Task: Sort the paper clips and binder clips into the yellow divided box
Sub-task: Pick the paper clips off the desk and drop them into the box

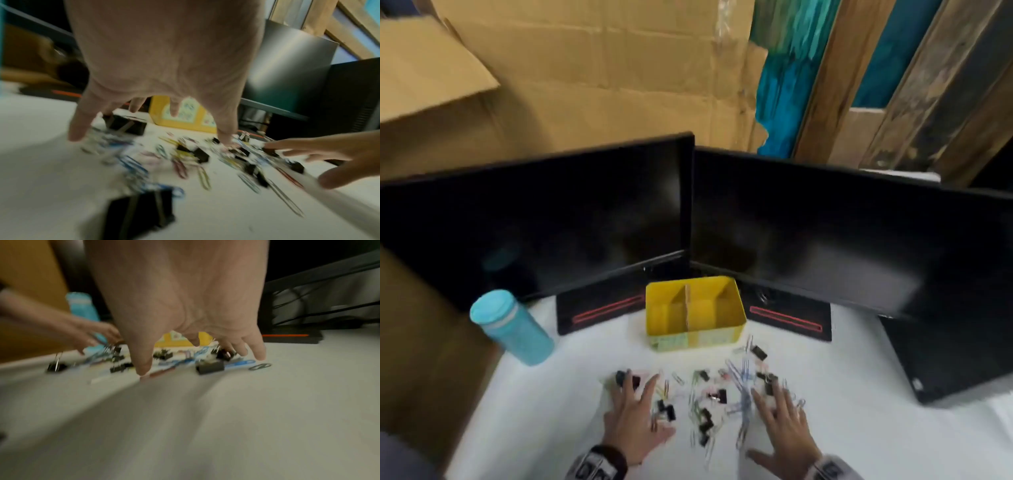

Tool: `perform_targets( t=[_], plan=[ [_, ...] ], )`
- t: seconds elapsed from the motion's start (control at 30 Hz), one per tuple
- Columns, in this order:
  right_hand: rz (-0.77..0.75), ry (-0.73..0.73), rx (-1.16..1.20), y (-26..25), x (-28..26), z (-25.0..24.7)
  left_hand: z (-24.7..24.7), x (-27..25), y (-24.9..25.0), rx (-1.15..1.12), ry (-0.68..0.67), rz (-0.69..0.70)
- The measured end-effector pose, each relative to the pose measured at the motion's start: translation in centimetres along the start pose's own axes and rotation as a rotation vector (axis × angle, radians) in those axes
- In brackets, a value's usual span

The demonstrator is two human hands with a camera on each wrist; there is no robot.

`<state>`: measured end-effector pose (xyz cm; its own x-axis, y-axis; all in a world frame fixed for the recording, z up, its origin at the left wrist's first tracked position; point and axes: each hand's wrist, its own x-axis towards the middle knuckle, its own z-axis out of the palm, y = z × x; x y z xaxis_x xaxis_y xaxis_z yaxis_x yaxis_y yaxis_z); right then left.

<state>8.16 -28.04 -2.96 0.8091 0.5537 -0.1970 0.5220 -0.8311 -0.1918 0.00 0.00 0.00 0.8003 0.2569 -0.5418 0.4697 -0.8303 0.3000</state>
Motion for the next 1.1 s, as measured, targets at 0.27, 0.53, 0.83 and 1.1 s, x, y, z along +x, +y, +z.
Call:
perform_targets(
  t=[0.27,0.53,0.83,1.1],
  plan=[
    [-0.104,-0.238,-0.069,-5.0,3.3,1.8,3.5,1.3,-0.2,0.213,0.193,0.256],
    [-0.043,0.041,0.023,-1.4,3.2,-0.4,1.7,0.9,-0.2,0.399,0.42,0.322],
    [0.019,-0.157,0.113,0.6,-0.7,3.4,2.8,0.6,1.9,0.159,0.153,0.269],
    [-0.213,-0.073,0.127,-3.1,3.2,3.5,2.3,1.7,2.0,0.091,0.182,0.3]
  ],
)
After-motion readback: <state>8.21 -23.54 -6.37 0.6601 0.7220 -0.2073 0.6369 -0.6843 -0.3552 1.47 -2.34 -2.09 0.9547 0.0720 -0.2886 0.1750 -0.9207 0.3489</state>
